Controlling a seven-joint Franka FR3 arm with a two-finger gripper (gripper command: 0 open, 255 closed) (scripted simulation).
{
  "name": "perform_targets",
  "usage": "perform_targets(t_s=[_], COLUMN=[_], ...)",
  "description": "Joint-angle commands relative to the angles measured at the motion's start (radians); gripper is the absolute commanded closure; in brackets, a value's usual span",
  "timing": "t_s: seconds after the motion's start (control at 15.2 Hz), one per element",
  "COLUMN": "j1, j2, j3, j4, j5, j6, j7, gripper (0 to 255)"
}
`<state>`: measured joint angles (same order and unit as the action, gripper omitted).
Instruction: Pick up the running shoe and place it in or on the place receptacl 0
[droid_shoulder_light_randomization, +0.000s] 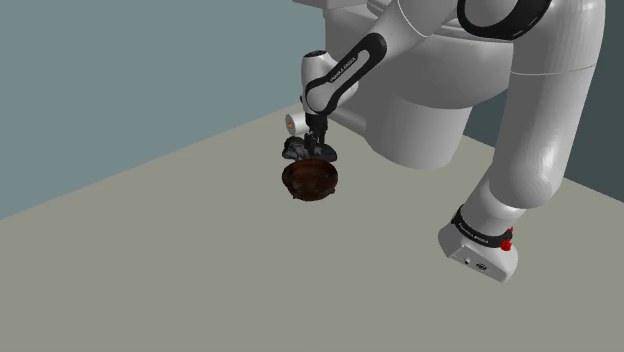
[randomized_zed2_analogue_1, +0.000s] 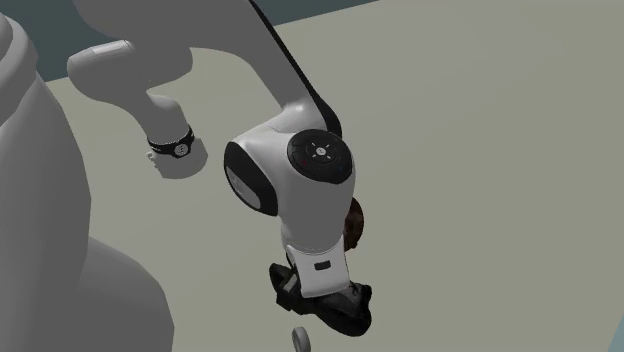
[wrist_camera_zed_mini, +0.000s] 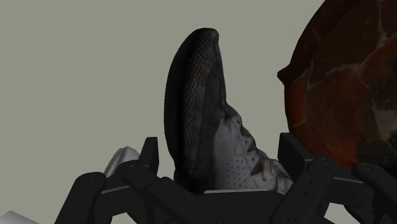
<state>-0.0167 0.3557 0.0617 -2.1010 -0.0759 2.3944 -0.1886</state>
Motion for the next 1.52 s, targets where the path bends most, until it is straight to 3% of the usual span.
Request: perform_targets(t_s=[0.0,0.59,1.45], j1=[0.0,0.0,-0.004], j2=[0.0,0.0,-0.119], j3=[0.0,0.0,0.007], j4=[0.0,0.0,0.03], j5=[0.0,0.0,0.017], j6=[0.0,0.0,-0.148], j7=[0.0,0.0,-0.015], gripper=[255,255,255])
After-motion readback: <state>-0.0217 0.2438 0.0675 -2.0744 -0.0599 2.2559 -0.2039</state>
